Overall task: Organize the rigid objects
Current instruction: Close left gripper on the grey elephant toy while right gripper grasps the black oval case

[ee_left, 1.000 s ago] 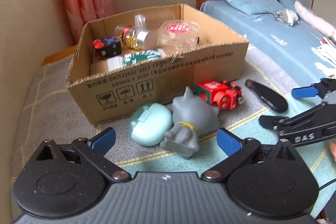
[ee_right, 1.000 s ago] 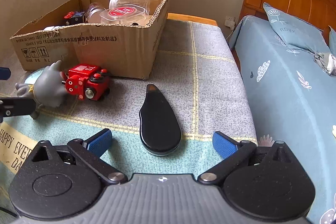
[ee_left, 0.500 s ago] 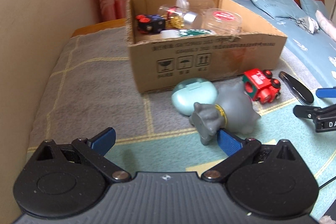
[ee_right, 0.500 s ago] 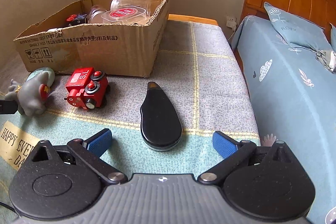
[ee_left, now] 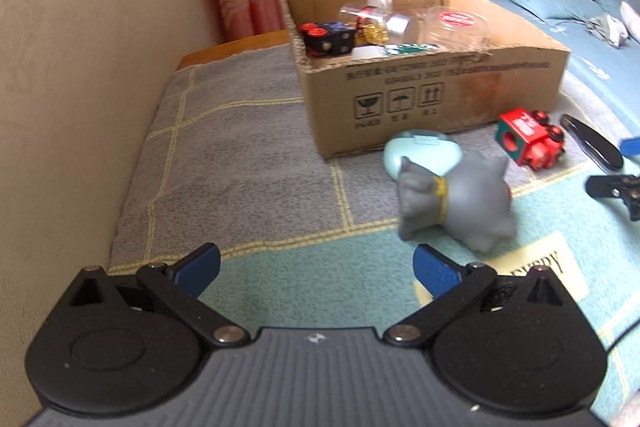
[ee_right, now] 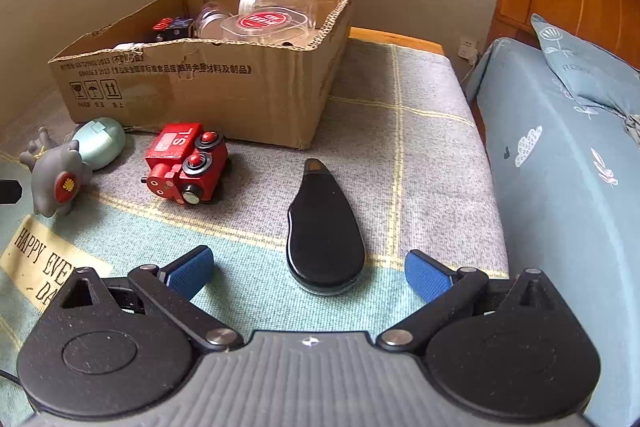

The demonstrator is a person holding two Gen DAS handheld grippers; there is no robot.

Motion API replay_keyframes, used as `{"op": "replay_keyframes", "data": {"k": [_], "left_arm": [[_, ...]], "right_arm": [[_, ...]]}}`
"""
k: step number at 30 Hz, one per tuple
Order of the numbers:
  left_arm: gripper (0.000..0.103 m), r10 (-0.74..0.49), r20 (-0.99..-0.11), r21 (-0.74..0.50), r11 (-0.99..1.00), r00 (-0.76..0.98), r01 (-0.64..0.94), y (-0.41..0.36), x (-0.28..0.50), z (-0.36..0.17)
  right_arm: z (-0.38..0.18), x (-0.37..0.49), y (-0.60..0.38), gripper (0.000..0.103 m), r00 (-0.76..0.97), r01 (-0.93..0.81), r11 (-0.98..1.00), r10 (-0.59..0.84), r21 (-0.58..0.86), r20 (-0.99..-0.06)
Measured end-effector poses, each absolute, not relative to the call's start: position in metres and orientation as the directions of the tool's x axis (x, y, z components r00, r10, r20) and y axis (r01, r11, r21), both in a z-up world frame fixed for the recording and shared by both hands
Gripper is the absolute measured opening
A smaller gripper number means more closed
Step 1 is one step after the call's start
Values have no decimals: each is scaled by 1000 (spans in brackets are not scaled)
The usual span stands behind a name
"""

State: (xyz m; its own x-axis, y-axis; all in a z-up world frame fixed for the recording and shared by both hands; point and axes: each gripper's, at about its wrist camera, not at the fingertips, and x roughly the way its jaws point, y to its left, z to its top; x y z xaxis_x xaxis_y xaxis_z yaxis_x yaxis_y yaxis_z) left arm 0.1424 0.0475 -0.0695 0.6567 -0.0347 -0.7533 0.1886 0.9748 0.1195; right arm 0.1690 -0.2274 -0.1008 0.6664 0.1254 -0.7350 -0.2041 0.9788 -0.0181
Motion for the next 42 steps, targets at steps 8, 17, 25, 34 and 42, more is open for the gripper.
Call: {"op": "replay_keyframes", "data": {"k": [8, 17, 25, 34, 42], "left_arm": [[102, -149, -745, 84, 946, 650, 312, 30, 131, -62], [102, -234, -748, 50, 913, 621, 405, 3, 139, -69], [102, -236, -781, -9, 930, 578, 368, -6, 154, -92], [102, -209, -778, -8, 947, 593, 322, -10, 159, -93], [100, -190, -768, 3, 954, 611, 299, -11, 164, -89]], "right_arm": [[-94, 157, -200, 103, 583, -394, 919, 274, 28, -765], [-92, 144, -191, 103, 543, -491, 871, 306, 0, -782], [-92, 162, -230, 103, 551, -484, 874, 274, -35, -788], [-95, 197, -240, 103, 509, -613, 790, 377, -19, -774], [-96, 213, -235, 103, 490, -665, 746, 418, -18, -765]]}}
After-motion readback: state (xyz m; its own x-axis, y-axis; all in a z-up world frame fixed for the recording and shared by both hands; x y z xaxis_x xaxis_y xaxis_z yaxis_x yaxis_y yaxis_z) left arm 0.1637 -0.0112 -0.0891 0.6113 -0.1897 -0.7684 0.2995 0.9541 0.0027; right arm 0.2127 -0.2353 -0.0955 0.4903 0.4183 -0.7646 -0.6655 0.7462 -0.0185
